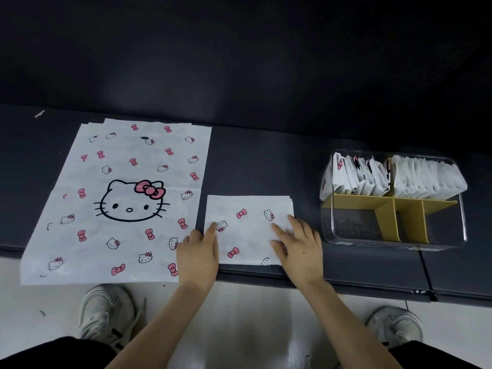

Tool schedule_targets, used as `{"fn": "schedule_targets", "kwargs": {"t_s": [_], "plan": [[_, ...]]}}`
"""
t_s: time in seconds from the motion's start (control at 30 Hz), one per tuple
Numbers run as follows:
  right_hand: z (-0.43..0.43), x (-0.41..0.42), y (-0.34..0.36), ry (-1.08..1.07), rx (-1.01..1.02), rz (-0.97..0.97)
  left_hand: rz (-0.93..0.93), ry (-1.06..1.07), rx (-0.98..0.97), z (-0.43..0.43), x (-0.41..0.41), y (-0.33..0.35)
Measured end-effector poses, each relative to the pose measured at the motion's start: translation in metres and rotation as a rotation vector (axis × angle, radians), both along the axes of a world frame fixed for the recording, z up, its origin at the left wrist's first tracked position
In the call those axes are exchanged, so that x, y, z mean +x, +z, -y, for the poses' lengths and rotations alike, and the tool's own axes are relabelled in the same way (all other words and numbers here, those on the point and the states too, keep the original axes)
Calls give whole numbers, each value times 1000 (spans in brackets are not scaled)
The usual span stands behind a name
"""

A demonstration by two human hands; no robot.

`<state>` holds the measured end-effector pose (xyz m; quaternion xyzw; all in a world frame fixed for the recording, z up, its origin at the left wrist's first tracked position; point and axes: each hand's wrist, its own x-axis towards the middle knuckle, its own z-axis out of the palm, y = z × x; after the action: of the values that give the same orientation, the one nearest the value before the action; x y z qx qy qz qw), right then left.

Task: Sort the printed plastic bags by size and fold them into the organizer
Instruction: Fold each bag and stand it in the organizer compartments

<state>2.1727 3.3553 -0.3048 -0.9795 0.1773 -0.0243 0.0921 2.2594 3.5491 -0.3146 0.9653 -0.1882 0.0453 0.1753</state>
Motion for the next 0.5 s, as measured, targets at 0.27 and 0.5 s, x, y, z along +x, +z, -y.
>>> {"fn": "schedule_targets", "kwargs": {"t_s": [0.27,0.5], "plan": [[4,7,-4,44,103,-19,-2,26,-53,1,5,-4],[26,51,5,47,19,148,-28,21,7,1,7,-8]]}}
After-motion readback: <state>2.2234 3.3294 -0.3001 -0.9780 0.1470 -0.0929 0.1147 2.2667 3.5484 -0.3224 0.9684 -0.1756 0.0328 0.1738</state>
